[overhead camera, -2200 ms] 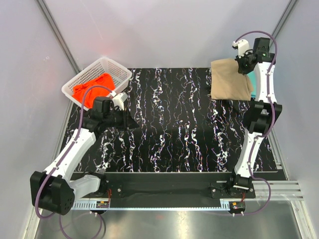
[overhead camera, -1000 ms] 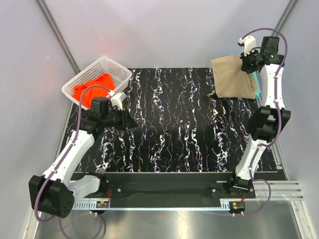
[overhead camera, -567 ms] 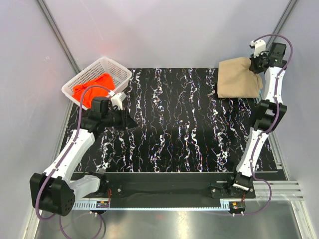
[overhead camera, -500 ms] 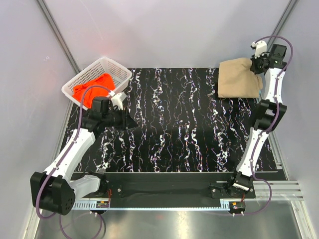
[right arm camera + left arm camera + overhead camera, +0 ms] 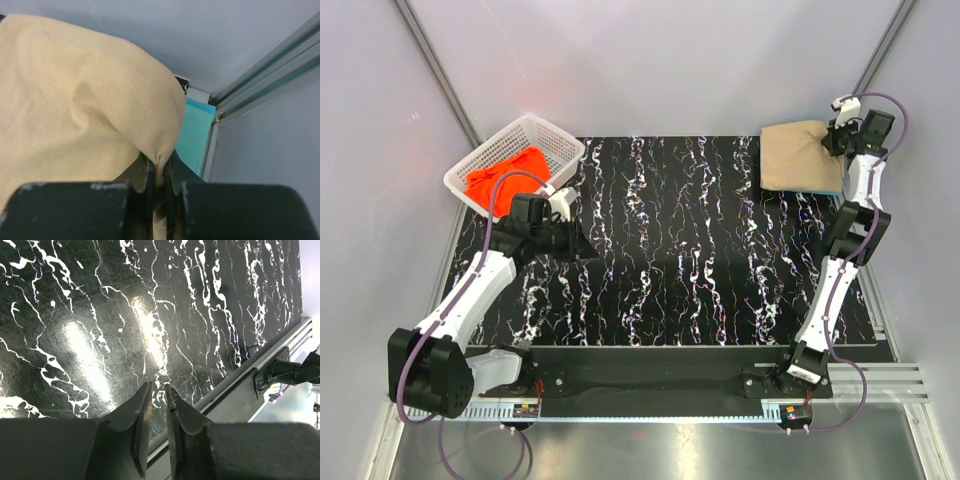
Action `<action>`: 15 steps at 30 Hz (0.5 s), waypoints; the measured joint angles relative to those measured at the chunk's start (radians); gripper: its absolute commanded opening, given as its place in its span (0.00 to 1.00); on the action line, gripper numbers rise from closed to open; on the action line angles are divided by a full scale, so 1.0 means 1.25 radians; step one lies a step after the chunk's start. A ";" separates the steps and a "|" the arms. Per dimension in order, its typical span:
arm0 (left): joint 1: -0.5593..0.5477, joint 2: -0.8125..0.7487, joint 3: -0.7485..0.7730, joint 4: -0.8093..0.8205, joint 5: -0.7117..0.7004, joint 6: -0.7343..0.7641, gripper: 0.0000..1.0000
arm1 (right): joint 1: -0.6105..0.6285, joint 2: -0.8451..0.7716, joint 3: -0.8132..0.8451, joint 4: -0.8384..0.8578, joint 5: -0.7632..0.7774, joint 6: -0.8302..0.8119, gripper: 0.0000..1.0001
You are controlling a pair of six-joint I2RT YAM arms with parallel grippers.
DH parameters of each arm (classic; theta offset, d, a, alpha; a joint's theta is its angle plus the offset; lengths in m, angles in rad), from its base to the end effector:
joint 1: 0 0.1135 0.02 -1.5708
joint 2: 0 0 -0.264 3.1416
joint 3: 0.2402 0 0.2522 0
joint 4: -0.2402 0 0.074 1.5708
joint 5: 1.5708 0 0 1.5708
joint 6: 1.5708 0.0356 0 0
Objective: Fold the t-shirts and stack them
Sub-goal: Neatly place the folded tshirt to the corner
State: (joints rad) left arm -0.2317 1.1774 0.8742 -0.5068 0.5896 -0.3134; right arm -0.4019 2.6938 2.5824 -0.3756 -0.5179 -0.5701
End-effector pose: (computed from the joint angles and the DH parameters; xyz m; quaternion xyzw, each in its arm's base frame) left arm 0.2309 -0.0748 0.2664 0.0715 0.8921 -0.3555 0.2695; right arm 0.5598 -0.2188 0.2111 -0.2012 0.8141 -0.0389 0.5433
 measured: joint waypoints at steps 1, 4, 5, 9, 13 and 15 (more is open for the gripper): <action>0.000 0.003 0.000 0.000 0.000 0.000 0.22 | 0.000 0.005 0.000 0.013 -0.002 0.001 0.09; 0.000 0.017 0.000 0.000 -0.002 0.000 0.22 | 0.000 0.025 0.002 0.057 -0.006 0.019 0.38; 0.000 0.020 0.000 0.000 -0.002 0.000 0.23 | 0.000 0.030 0.003 0.073 -0.005 0.028 0.49; 0.000 0.028 0.000 0.000 -0.002 0.000 0.25 | 0.000 0.035 0.003 0.153 0.004 0.059 0.80; 0.000 0.028 0.000 0.000 -0.002 0.000 0.29 | -0.002 0.034 0.004 0.219 0.022 0.093 1.00; 0.000 0.026 0.000 0.000 -0.005 0.000 0.29 | -0.002 0.030 -0.001 0.230 0.040 0.111 1.00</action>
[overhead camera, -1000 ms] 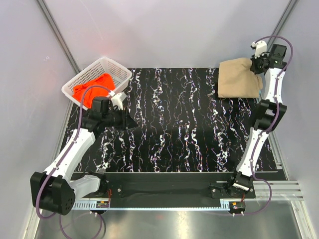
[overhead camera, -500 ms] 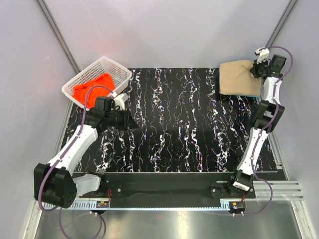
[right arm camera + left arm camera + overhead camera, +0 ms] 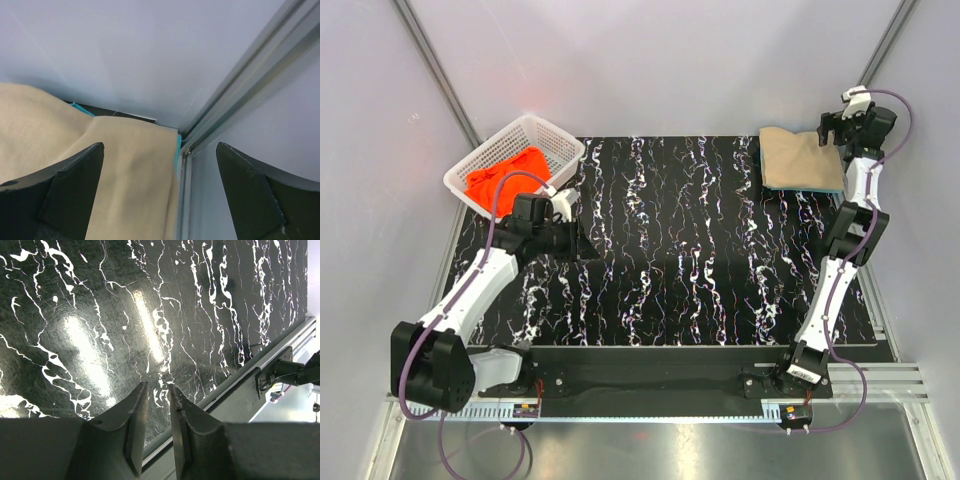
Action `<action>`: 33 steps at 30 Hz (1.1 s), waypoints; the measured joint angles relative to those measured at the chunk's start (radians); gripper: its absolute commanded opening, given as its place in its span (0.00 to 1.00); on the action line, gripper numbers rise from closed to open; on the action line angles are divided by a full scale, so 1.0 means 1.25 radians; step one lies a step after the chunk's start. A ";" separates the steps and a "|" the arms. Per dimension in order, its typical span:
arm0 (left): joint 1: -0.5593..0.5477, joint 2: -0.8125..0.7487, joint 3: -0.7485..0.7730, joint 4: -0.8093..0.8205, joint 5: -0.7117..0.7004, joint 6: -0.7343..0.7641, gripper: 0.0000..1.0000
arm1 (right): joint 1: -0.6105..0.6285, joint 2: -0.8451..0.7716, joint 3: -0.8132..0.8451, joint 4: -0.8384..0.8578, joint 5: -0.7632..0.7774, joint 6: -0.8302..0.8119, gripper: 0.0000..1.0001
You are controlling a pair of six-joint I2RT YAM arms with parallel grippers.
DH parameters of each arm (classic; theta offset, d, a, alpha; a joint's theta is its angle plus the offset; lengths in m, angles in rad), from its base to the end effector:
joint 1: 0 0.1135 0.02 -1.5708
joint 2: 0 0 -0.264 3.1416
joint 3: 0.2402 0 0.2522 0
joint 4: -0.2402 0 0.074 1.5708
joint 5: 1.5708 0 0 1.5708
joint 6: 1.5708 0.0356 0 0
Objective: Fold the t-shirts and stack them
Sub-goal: Neatly place the folded tshirt to the corner
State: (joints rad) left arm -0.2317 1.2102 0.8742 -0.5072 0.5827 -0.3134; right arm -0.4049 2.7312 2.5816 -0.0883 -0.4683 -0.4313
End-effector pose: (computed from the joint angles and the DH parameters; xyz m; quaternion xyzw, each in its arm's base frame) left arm 0.2358 -0.0758 0.2589 0.0656 0.8986 -0.3503 0.2560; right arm 0.5726 -0.2279 0.2167 -0.1535 0.7626 -0.0775 0.6236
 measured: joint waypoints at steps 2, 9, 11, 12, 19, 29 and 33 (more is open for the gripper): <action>0.000 -0.007 0.000 0.000 -0.003 0.000 0.29 | 0.001 -0.023 -0.035 0.010 0.028 0.026 1.00; 0.000 -0.047 0.000 0.000 -0.005 0.000 0.29 | 0.024 -0.149 -0.178 0.012 0.179 0.132 0.97; 0.000 -0.051 0.000 0.000 -0.005 0.000 0.29 | 0.042 -0.208 -0.247 0.014 0.209 0.172 0.93; 0.000 -0.054 0.000 0.000 -0.005 0.000 0.29 | 0.053 -0.245 -0.289 0.011 0.222 0.198 0.90; 0.001 -0.099 0.001 0.010 -0.005 -0.004 0.32 | 0.155 -0.524 -0.569 -0.030 0.212 0.380 1.00; 0.001 -0.258 0.062 0.058 -0.038 -0.041 0.89 | 0.382 -1.026 -0.841 -0.329 0.097 0.608 1.00; 0.001 -0.291 0.128 0.039 -0.061 -0.040 0.99 | 0.378 -1.197 -0.940 -0.431 0.064 0.680 1.00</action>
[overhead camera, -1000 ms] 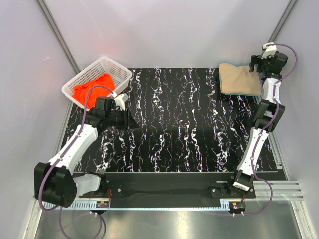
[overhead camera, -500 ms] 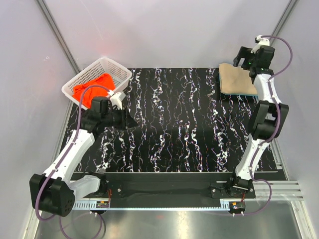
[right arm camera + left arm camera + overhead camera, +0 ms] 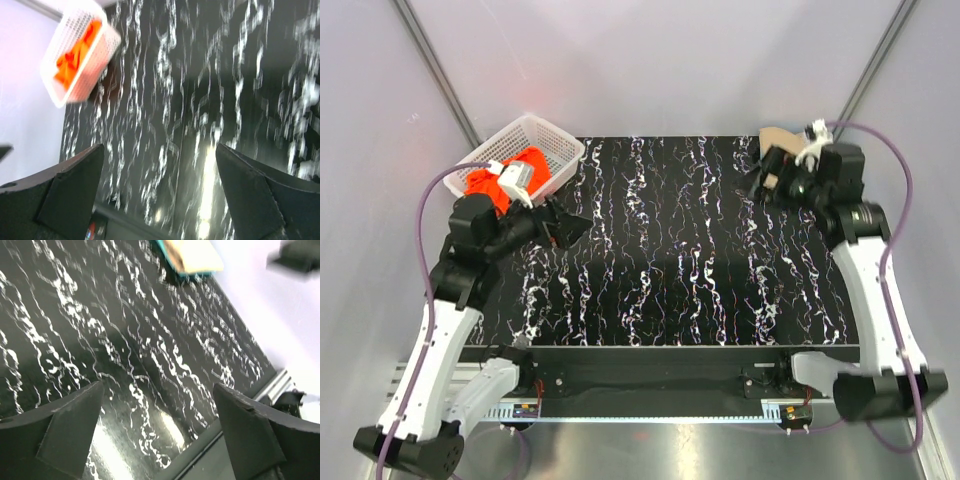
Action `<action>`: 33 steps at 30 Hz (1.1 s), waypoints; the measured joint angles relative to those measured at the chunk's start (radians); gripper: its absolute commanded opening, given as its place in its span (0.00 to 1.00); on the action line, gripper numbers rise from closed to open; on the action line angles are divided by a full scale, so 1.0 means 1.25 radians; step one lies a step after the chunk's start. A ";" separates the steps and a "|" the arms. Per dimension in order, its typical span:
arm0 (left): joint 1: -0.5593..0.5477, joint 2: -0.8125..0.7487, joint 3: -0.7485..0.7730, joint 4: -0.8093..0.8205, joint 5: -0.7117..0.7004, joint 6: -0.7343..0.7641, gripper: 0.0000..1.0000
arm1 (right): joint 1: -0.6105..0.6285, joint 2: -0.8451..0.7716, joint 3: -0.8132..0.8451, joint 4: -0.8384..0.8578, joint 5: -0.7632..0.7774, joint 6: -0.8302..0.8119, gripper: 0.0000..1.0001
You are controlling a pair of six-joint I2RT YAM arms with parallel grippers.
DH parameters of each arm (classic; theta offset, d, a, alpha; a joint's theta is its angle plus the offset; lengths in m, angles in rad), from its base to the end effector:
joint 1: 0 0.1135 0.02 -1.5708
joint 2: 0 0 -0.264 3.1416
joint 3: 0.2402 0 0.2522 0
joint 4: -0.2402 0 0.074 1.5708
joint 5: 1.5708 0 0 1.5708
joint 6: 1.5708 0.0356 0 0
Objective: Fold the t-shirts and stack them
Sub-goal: Neatly place the folded tshirt to the corner
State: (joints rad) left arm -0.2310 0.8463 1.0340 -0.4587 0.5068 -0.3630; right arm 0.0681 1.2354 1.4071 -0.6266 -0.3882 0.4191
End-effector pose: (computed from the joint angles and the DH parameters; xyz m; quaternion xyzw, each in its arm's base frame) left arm 0.1672 -0.0571 0.3877 0.1005 0.7790 -0.3623 0.5017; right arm 0.2588 0.0312 0.4168 0.0448 0.8375 0.2841 0.4647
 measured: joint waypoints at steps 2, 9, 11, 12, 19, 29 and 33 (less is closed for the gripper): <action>0.000 -0.024 0.004 -0.015 -0.010 0.001 0.99 | 0.000 -0.087 -0.060 -0.050 0.001 0.020 1.00; 0.001 -0.105 -0.010 -0.073 -0.032 -0.009 0.99 | 0.000 -0.359 -0.137 -0.150 0.038 0.043 1.00; 0.001 -0.132 -0.024 -0.082 -0.028 -0.012 0.99 | 0.000 -0.395 -0.137 -0.154 0.050 0.043 1.00; 0.001 -0.148 -0.032 -0.085 -0.026 -0.014 0.99 | 0.000 -0.400 -0.137 -0.159 0.053 0.043 1.00; 0.001 -0.226 -0.052 -0.088 -0.001 -0.038 0.99 | 0.000 -0.354 -0.151 -0.204 0.058 0.042 1.00; 0.001 -0.226 -0.053 -0.087 0.014 -0.048 0.99 | 0.000 -0.372 -0.158 -0.234 0.088 0.038 1.00; 0.001 -0.228 -0.056 -0.087 0.014 -0.049 0.99 | 0.000 -0.379 -0.158 -0.234 0.087 0.040 1.00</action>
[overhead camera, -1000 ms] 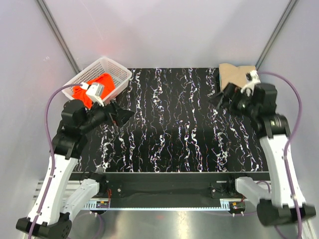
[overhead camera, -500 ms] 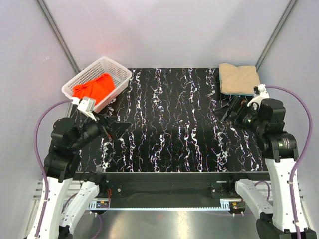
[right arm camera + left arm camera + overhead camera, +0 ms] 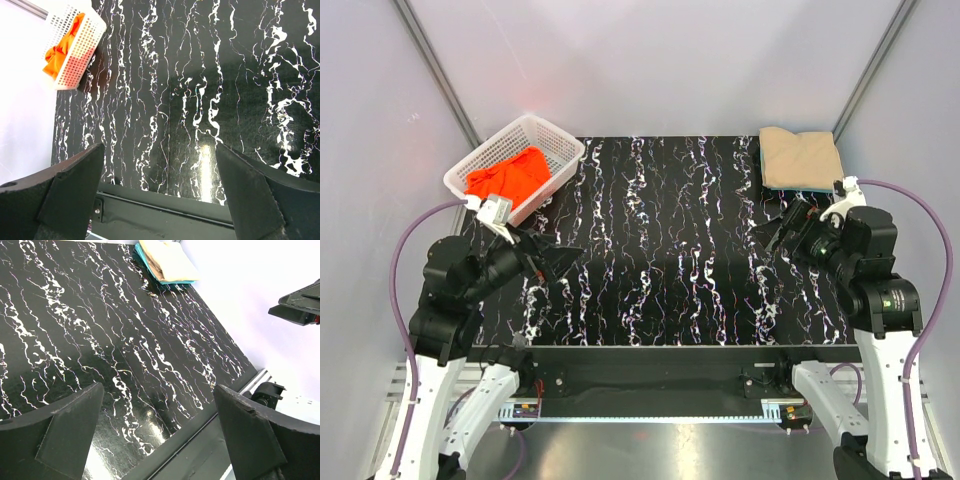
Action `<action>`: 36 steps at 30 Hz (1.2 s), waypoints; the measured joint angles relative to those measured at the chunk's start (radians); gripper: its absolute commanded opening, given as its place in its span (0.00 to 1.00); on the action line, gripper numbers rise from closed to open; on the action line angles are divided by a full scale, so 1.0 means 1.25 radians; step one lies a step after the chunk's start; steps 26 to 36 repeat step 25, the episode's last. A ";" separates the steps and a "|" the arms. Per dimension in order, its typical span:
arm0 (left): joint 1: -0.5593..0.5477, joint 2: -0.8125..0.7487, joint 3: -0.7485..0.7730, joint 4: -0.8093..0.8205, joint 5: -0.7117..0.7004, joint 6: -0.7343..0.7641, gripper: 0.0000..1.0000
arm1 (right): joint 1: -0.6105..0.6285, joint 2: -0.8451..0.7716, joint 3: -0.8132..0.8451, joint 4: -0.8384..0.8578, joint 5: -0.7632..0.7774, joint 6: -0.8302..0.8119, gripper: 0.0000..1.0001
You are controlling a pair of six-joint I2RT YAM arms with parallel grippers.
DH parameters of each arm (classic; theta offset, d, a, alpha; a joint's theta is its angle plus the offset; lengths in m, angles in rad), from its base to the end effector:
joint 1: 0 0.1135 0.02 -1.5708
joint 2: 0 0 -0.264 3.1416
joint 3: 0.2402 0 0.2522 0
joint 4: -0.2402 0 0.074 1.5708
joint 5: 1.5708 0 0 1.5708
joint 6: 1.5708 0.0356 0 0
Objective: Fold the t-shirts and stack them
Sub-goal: Neatly place the folded tshirt to the corner
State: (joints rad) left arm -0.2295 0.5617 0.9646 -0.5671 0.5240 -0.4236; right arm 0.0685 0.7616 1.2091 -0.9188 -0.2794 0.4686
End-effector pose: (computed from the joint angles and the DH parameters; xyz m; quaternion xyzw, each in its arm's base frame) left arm 0.0951 -0.0405 0.3882 0.0953 0.7494 -0.3875 0.5283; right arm 0.1193 0.0180 0.4066 0.0965 0.8420 0.2518 0.4673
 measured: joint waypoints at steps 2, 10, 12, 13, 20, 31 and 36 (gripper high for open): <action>0.000 -0.002 -0.002 0.001 0.000 0.000 0.99 | 0.000 -0.001 -0.001 0.001 0.000 0.002 1.00; 0.000 -0.027 -0.052 0.039 0.002 -0.002 0.99 | 0.000 -0.049 -0.077 0.039 0.001 0.022 1.00; 0.000 -0.049 -0.105 0.066 0.004 -0.008 0.99 | 0.000 -0.085 -0.145 0.063 0.000 0.029 1.00; 0.000 -0.059 -0.135 0.074 0.006 -0.012 0.99 | 0.000 -0.103 -0.183 0.075 -0.002 0.034 1.00; 0.000 -0.071 -0.230 0.071 0.009 -0.020 0.99 | 0.000 -0.155 -0.319 0.079 -0.014 0.044 1.00; 0.000 -0.086 -0.231 0.085 0.009 -0.020 0.99 | 0.000 -0.191 -0.318 0.091 -0.016 0.044 1.00; 0.000 -0.086 -0.231 0.085 0.009 -0.020 0.99 | 0.000 -0.191 -0.318 0.091 -0.016 0.044 1.00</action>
